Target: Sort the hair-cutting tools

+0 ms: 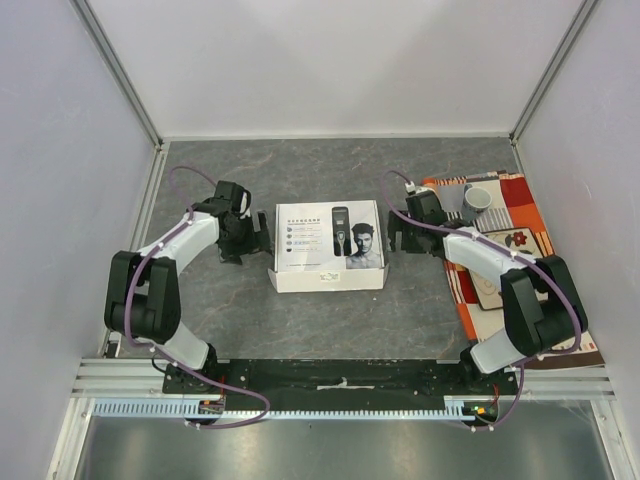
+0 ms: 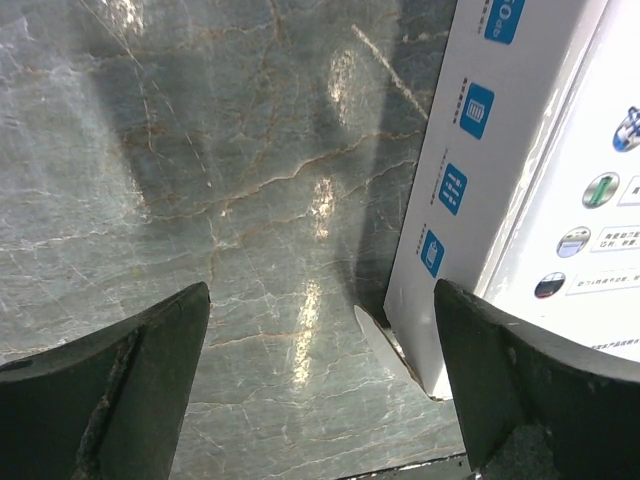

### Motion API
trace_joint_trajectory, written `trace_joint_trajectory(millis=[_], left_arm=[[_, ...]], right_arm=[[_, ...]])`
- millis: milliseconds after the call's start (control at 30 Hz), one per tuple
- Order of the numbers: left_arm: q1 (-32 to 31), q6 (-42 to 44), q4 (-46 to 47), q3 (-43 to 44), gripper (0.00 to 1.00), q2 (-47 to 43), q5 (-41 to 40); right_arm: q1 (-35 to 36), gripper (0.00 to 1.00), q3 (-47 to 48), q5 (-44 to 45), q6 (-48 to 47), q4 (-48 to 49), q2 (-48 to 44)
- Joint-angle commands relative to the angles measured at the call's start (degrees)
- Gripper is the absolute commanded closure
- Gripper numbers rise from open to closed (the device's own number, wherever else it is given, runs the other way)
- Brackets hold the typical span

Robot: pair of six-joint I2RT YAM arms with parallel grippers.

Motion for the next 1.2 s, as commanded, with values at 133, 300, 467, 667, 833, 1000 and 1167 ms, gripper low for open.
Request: trace_joint_trajectory(millis=[133, 300, 467, 667, 833, 1000, 1167], left_arm=[[-1.6, 1.9, -0.5, -2.6, 0.0, -2.6, 1.8], [-1.8, 1.8, -0.5, -3.6, 0.0, -4.1, 1.8], [-2.1, 1.9, -0.6, -4.6, 0.0, -5.1, 2.0], [-2.5, 1.9, -1.1, -5.6, 0.0, -5.8, 1.9], [-2.5, 2.3, -2.2, -5.8, 0.0, -5.8, 0.5], [-2.8, 2.7, -2.8, -5.7, 0.0, -5.6, -1.1], [-3.1, 3.3, -3.7, -5.3, 0.0, -5.3, -1.1]], right_arm=[[1.0, 0.02, -2.7, -0.7, 1.3, -0.8, -4.5], [2.1, 0.02, -4.0, -0.5, 1.6, -0.7, -5.4], [3.2, 0.02, -5.0, -0.1, 2.0, -0.8, -6.7], [4.1, 0.02, -6.1, 0.3, 2.4, -0.7, -7.3], [4.3, 0.02, -7.2, 0.6, 2.6, -0.7, -7.6], [4.5, 0.02, -7.7, 0.6, 2.5, -0.8, -7.6], [4.5, 0.02, -7.8, -0.1, 2.4, -1.5, -7.0]])
